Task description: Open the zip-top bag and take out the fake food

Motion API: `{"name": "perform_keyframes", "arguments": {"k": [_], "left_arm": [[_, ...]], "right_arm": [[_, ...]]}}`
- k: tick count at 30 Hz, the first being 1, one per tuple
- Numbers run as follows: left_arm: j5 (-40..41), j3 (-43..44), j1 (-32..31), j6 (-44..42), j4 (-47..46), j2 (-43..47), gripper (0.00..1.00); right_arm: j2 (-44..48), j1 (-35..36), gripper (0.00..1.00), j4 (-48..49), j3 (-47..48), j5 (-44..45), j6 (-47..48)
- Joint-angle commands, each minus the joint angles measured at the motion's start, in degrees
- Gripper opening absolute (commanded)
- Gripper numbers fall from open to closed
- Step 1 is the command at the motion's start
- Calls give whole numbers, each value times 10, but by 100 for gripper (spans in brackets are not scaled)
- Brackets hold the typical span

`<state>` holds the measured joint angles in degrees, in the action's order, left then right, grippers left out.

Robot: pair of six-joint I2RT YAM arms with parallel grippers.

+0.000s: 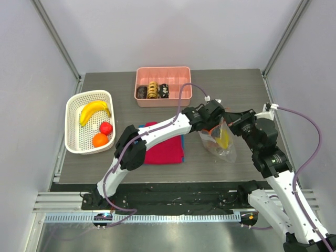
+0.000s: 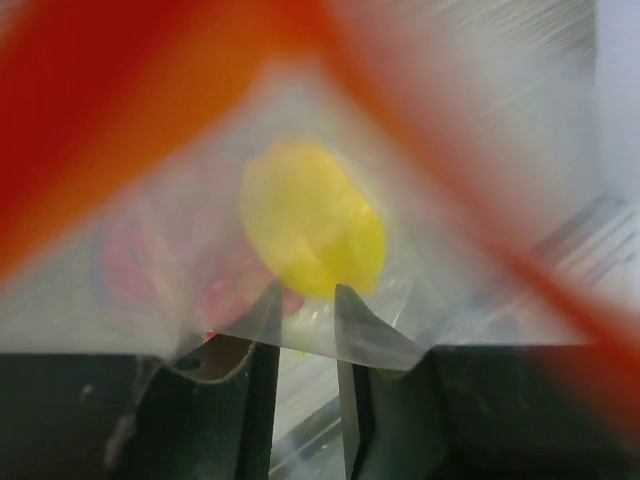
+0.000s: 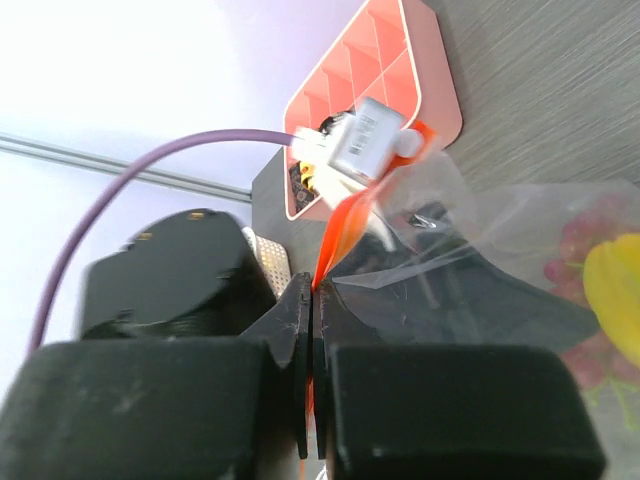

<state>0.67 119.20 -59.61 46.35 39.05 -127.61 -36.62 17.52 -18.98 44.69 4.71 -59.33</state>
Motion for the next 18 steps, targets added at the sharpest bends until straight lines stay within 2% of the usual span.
{"name": "perform_keyframes", "arguments": {"k": [1,2,6,8,9,13,18], "left_arm": [[-57,-63,3,-20,-45,13,27],[-58,-70,4,-18,-44,9,32],[-19,-79,4,-33,-9,5,37],[-10,-101,4,-35,-21,10,46],[14,-106,4,-35,-22,8,48],[21,-109,4,-28,-36,-11,57],[78,-118,4,-40,-49,-15,59]], "right_arm": [[6,2,1,61,-10,-16,2],[8,1,2,54,-13,-16,8],[30,1,2,25,-24,-12,30],[35,2,1,12,-27,-11,33],[37,1,1,11,-29,-13,31],[31,2,1,8,-29,-18,28],[25,1,1,4,-26,-32,27]]}}
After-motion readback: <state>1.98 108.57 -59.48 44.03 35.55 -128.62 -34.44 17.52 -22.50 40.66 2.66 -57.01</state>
